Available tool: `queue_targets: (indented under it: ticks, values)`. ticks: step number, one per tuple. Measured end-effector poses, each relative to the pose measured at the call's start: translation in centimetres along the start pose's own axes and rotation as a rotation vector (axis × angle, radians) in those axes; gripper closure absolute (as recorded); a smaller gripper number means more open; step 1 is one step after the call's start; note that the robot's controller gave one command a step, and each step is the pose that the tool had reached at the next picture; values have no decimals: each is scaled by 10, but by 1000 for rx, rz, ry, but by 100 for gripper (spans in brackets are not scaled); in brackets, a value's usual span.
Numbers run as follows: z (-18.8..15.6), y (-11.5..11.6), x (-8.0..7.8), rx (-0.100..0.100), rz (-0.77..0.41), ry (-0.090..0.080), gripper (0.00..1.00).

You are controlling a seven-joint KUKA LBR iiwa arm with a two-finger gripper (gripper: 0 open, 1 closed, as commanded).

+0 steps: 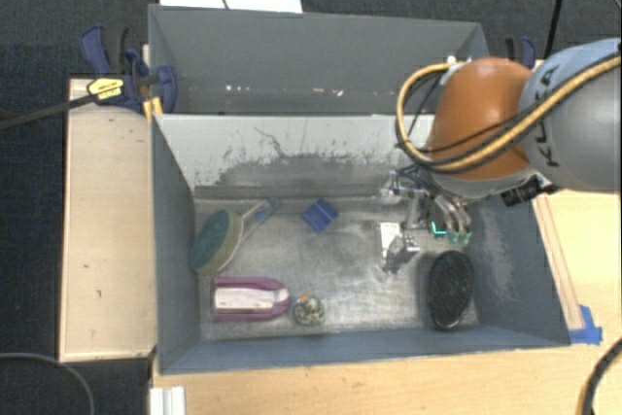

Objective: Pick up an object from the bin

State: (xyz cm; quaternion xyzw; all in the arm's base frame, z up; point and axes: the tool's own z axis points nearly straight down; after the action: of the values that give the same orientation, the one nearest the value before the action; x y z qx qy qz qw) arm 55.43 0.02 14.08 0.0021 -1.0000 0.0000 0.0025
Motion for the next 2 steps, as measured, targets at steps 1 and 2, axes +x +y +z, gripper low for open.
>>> queue_targets:
  ticks: [1,2]
  values:
    - [54,-39,-12,-3,185,-13,0]
    - [55,-39,-11,-3,185,-7,100]
